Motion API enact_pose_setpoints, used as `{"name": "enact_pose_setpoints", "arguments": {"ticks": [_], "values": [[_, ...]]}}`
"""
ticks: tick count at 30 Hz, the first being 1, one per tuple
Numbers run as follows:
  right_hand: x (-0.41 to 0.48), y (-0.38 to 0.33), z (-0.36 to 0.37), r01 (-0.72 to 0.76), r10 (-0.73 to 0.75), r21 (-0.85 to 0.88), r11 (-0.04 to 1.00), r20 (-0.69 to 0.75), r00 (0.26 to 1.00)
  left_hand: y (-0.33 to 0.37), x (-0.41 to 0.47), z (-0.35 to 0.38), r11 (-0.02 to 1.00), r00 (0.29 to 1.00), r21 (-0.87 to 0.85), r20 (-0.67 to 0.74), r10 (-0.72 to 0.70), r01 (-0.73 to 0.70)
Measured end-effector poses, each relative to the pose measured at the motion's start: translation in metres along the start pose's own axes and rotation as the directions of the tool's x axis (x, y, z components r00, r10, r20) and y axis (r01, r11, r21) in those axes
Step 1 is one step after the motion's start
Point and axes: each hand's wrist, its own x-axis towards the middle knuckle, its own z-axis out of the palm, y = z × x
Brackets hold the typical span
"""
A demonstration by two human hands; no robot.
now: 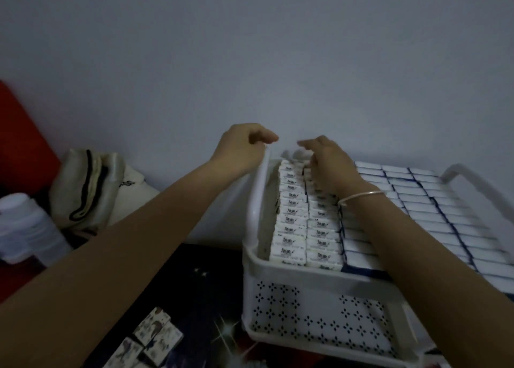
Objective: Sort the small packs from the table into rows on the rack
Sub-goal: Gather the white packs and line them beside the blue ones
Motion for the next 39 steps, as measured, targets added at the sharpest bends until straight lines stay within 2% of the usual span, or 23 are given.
{"name": "enact_pose_setpoints", "arguments": {"ticks": [2, 4, 6, 9, 11, 13, 16, 18, 19, 20, 22, 24, 27, 31, 36, 39], "values": [[-0.009, -0.019, -0.016, -0.007, 0.008, 0.007, 1.0, -0.092, 0.996, -0.005, -0.022, -0.019, 0.994, 0.999, -0.107, -0.009, -0.031, 0.03], [-0.031, -0.048, -0.036, -0.011, 0.024, 0.127, 0.992, -0.101, 0.995, -0.011, -0.049, -0.035, 0.984, 0.999, -0.176, -0.019, -0.045, 0.041], [-0.062, -0.079, -0.054, -0.043, 0.053, 0.34, 0.94, -0.021, 0.998, -0.025, -0.079, -0.049, 0.973, 0.997, -0.225, -0.041, -0.061, 0.05], [-0.117, -0.124, -0.061, -0.054, -0.034, 0.563, 0.824, 0.144, 0.989, -0.058, -0.122, -0.06, 0.953, 0.985, -0.272, -0.067, -0.158, 0.135], [-0.147, -0.139, -0.051, -0.089, -0.106, 0.663, 0.744, 0.249, 0.963, -0.082, -0.143, -0.058, 0.936, 0.968, -0.281, -0.067, -0.241, 0.213], [-0.178, -0.159, -0.016, -0.159, -0.194, 0.683, 0.713, 0.411, 0.891, -0.12, -0.181, -0.062, 0.912, 0.931, -0.24, -0.071, -0.359, 0.333], [-0.214, -0.174, 0.055, -0.261, -0.25, 0.613, 0.746, 0.62, 0.744, -0.183, -0.247, -0.064, 0.869, 0.868, -0.093, -0.071, -0.492, 0.486], [-0.237, -0.175, 0.113, -0.247, -0.244, 0.51, 0.824, 0.712, 0.658, -0.218, -0.292, -0.066, 0.822, 0.822, 0.02, -0.034, -0.568, 0.569], [-0.247, -0.174, 0.139, -0.208, -0.225, 0.45, 0.868, 0.732, 0.643, -0.231, -0.311, -0.065, 0.8, 0.803, 0.069, -0.018, -0.596, 0.595], [-0.256, -0.175, 0.163, -0.162, -0.202, 0.394, 0.905, 0.732, 0.651, -0.244, -0.328, -0.064, 0.781, 0.787, 0.116, -0.013, -0.617, 0.614], [-0.273, -0.181, 0.2, -0.09, -0.131, 0.293, 0.952, 0.656, 0.744, -0.265, -0.355, -0.061, 0.749, 0.772, 0.215, -0.037, -0.635, 0.627], [-0.281, -0.194, 0.22, -0.084, -0.06, 0.236, 0.968, 0.543, 0.838, -0.283, -0.372, -0.058, 0.703, 0.746, 0.285, -0.071, -0.663, 0.652], [-0.283, -0.211, 0.233, -0.066, -0.043, 0.225, 0.972, 0.45, 0.892, -0.298, -0.381, -0.051, 0.632, 0.699, 0.342, -0.121, -0.705, 0.696], [-0.285, -0.224, 0.254, 0.188, -0.193, 0.061, 0.98, 0.482, 0.855, -0.306, -0.388, -0.037, 0.583, 0.668, 0.394, -0.116, -0.735, 0.71], [-0.29, -0.228, 0.266, 0.314, -0.214, -0.054, 0.948, 0.624, 0.752, -0.309, -0.389, -0.025, 0.555, 0.64, 0.364, -0.176, -0.748, 0.748], [-0.295, -0.226, 0.266, 0.367, -0.253, -0.081, 0.927, 0.588, 0.768, -0.318, -0.385, -0.028, 0.543, 0.597, 0.312, -0.109, -0.795, 0.78]]}}
